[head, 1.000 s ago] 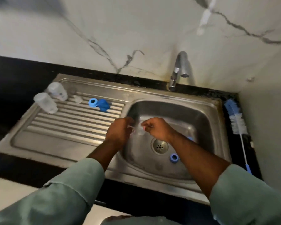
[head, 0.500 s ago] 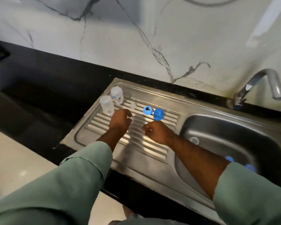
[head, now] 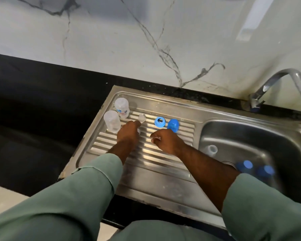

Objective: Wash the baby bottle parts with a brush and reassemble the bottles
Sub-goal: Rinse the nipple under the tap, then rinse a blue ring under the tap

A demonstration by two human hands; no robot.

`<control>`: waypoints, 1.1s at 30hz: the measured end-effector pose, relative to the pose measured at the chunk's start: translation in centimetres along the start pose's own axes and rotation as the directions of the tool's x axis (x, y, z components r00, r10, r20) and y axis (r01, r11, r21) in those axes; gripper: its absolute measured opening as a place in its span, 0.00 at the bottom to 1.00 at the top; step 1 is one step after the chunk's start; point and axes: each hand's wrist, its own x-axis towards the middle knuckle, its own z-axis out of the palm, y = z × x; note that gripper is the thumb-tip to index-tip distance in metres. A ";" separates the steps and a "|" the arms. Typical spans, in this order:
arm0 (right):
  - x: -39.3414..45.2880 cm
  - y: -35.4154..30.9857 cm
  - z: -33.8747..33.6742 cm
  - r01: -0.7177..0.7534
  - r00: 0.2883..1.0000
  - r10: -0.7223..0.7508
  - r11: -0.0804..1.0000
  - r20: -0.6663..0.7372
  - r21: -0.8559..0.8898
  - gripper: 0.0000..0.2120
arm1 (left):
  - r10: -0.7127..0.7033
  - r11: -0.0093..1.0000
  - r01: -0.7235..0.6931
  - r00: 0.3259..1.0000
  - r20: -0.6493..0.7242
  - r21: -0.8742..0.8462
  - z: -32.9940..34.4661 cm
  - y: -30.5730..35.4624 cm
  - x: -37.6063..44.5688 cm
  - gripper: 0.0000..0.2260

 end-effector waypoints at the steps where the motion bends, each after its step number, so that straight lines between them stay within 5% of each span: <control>1: 0.0 0.1 0.0 -0.001 1.000 0.001 1.000 0.001 0.012 0.13 | 0.003 1.000 -0.003 1.000 -0.002 0.000 0.1 -0.1 0.0 0.17; 6: -1.6 2.2 -1.1 -0.051 0.998 0.053 0.997 -0.036 0.058 0.13 | 0.075 0.978 -0.043 0.986 -0.148 0.205 1.1 1.4 -1.5 0.25; 12: -8.4 9.9 -4.6 -0.187 0.977 0.191 0.981 -0.090 0.048 0.11 | 0.385 0.919 -0.346 0.889 -0.249 0.188 7.2 10.4 -6.3 0.18; 18: -17.7 20.5 -9.8 -0.353 0.935 0.348 0.932 -0.067 -0.078 0.12 | 0.479 0.878 -0.479 0.878 0.021 0.011 14.5 22.2 -11.0 0.12; 24: -23.7 29.3 -12.6 -0.436 0.900 0.435 0.895 -0.031 -0.096 0.11 | 0.331 0.931 -0.364 0.858 0.393 0.011 23.4 30.8 -12.9 0.14; 30: -25.6 34.6 -13.2 -0.506 0.862 0.506 0.862 0.000 -0.010 0.14 | 0.292 0.931 -0.365 0.783 0.549 0.026 30.5 34.4 -12.9 0.11; 33: -25.7 36.1 -13.2 -0.477 0.877 0.478 0.878 -0.039 0.031 0.15 | 0.260 0.911 -0.401 0.738 0.623 0.094 33.2 35.0 -12.3 0.19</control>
